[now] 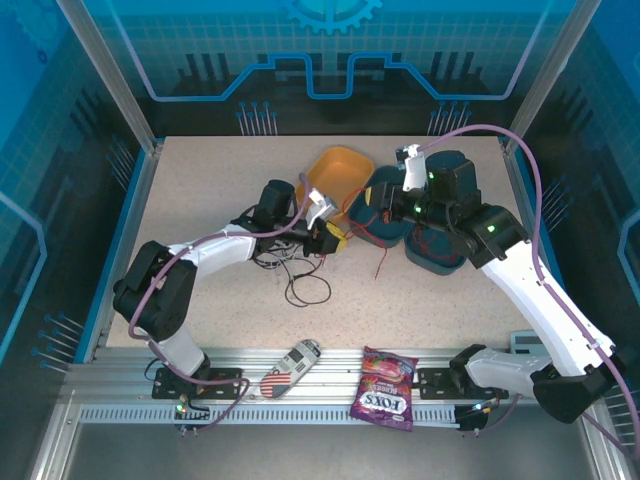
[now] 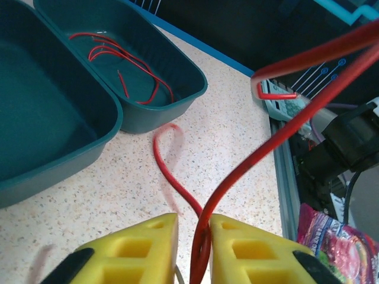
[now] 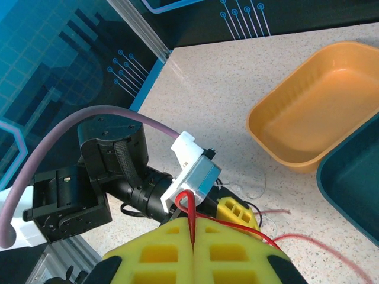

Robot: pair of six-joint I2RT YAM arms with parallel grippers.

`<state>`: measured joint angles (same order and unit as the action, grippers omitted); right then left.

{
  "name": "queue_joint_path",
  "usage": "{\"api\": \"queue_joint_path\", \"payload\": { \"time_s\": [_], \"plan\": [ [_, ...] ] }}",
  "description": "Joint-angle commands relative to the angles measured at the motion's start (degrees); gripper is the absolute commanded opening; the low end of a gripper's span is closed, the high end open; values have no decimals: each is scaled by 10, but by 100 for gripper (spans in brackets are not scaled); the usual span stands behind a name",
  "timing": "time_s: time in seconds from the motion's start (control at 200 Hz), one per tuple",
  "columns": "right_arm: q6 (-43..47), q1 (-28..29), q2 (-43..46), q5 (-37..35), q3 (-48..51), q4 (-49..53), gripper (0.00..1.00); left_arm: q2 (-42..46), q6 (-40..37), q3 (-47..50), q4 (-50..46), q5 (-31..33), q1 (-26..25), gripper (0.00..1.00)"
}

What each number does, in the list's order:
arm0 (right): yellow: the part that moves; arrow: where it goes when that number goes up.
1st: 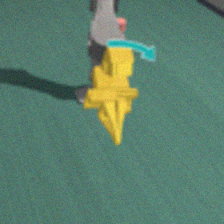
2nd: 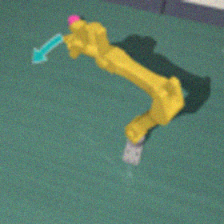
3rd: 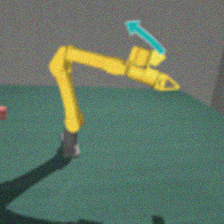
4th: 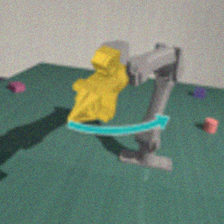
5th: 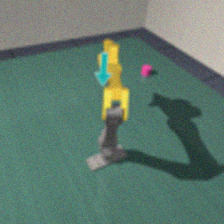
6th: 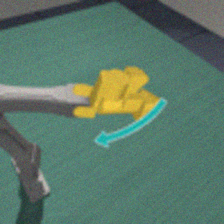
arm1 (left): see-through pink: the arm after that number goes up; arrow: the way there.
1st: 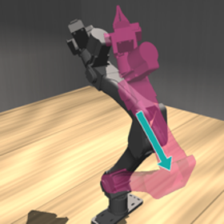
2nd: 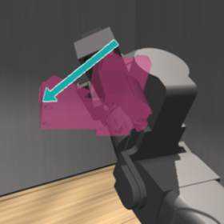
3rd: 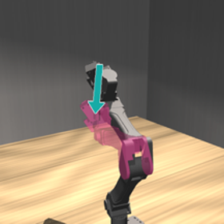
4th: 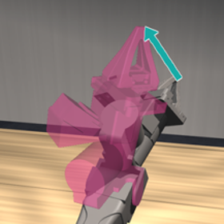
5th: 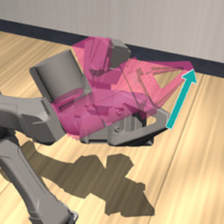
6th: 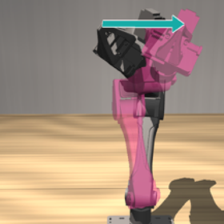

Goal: Untangle the cables

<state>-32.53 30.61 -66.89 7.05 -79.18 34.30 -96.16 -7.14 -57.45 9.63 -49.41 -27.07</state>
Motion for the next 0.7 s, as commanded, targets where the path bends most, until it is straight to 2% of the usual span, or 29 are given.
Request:
{"api": "queue_joint_path", "payload": {
  "time_s": [0.0, 0.215, 0.515, 0.695],
  "plan": [
    [1, -12, 9, -17, 3, 3, 0, 28, 7, 27, 20, -16, -3, 15],
    [-16, -40, 14, -51, 30, 17, 0, 65, 44, 82, 86, 5, -3, 11],
    [-23, -71, 15, -104, 58, 55, 0, 91, 53, 130, 95, 26, 8, 12],
    [-28, -89, 15, -93, 82, 47, 0, 95, 39, 142, 68, 57, 20, 14]
  ]
}}
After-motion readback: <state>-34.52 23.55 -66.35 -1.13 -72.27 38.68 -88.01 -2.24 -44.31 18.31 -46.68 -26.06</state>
